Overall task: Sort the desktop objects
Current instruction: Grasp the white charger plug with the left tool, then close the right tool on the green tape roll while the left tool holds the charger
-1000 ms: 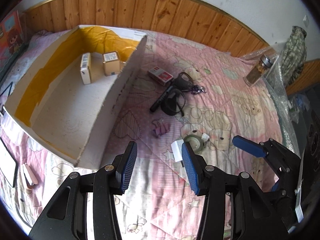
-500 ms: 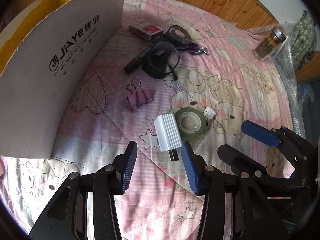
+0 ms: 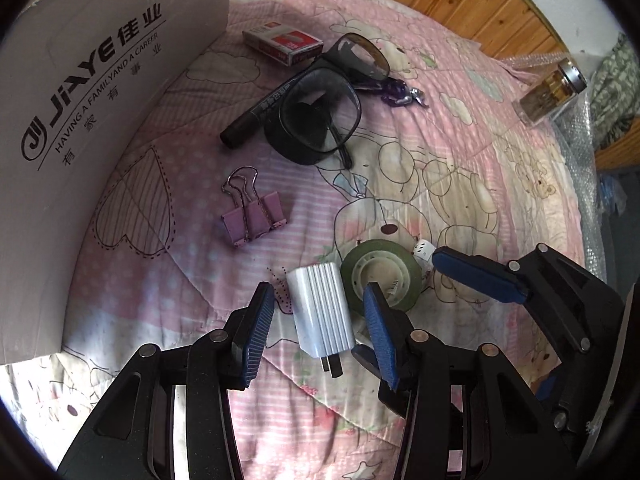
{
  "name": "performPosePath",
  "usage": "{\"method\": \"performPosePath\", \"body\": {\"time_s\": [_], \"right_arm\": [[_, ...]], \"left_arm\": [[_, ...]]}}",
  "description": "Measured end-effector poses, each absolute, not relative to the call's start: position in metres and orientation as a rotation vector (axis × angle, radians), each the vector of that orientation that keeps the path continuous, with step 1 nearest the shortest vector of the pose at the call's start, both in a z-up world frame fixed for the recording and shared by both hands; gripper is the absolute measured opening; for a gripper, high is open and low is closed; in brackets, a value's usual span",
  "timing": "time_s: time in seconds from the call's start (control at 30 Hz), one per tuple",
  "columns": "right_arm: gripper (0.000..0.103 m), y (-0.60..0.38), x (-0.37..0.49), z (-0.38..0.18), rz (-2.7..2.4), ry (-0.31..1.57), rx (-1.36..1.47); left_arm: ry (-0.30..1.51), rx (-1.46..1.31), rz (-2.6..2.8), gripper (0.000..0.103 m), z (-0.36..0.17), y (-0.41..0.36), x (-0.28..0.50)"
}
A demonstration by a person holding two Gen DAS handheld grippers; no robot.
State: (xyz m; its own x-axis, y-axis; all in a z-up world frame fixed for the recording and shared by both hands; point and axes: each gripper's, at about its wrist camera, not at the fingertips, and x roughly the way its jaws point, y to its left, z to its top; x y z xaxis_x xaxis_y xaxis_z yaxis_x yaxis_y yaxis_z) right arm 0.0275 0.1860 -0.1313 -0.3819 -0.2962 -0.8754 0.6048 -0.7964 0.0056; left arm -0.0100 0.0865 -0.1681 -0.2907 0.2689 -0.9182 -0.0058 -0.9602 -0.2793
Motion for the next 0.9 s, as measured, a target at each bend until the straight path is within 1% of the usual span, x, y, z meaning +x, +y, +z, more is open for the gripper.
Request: {"method": "performPosePath", "body": {"time_s": [0.03,0.07,0.1,0.23,0.27,0.3,0.37,0.47,0.53,0.6,0.63,0.7,0.9], "right_arm": [[0.058,0.187,0.025,-0.134,-2.171,0.404,1.300],[0.044,0.188,0.022,-0.137,-2.151,0.389,1.320],[0.041,0.190,0.020,-0.140,-2.140,0.384,1.338],[0.041,0.202,0.012,-0.138,-2.132,0.288,1.345],[0.042,0.205,0.011,-0.137,-2.140,0.275,1.341],[0.043,0.208,0.010,-0.136,-2.155,0.271,1.336],[0.051,0.208,0.009,-0.136,-2.165,0.272,1.329],[0.057,0.202,0.008,-0.138,-2.157,0.283,1.316],[0.057,0.195,0.009,-0.139,-2.144,0.317,1.306],[0.049,0.190,0.011,-0.142,-2.142,0.363,1.317],[0.049,0.190,0.010,-0.141,-2.146,0.369,1.317],[0.049,0.193,0.008,-0.138,-2.160,0.348,1.316],[0.049,0.208,0.001,-0.123,-2.187,0.198,1.315]], "left_arm": [[-0.344,-1.749,2.372,0.049,-0.168,0.084,-0.010],[-0.348,-1.747,2.369,0.047,-0.168,0.082,-0.010],[-0.350,-1.746,2.363,0.046,-0.168,0.080,-0.011],[-0.377,-1.738,2.338,0.036,-0.170,0.072,-0.012],[-0.370,-1.733,2.336,0.028,-0.170,0.073,-0.013],[-0.352,-1.734,2.341,0.024,-0.170,0.073,-0.013],[-0.339,-1.732,2.342,0.023,-0.170,0.074,-0.013],[-0.304,-1.733,2.349,0.021,-0.168,0.077,-0.015],[-0.277,-1.732,2.365,0.021,-0.166,0.076,-0.016],[-0.272,-1.728,2.373,0.021,-0.164,0.073,-0.016],[-0.273,-1.727,2.379,0.021,-0.162,0.071,-0.016],[-0.280,-1.716,2.385,0.021,-0.160,0.067,-0.016],[-0.294,-1.674,2.428,0.021,-0.147,0.056,-0.017]]}}
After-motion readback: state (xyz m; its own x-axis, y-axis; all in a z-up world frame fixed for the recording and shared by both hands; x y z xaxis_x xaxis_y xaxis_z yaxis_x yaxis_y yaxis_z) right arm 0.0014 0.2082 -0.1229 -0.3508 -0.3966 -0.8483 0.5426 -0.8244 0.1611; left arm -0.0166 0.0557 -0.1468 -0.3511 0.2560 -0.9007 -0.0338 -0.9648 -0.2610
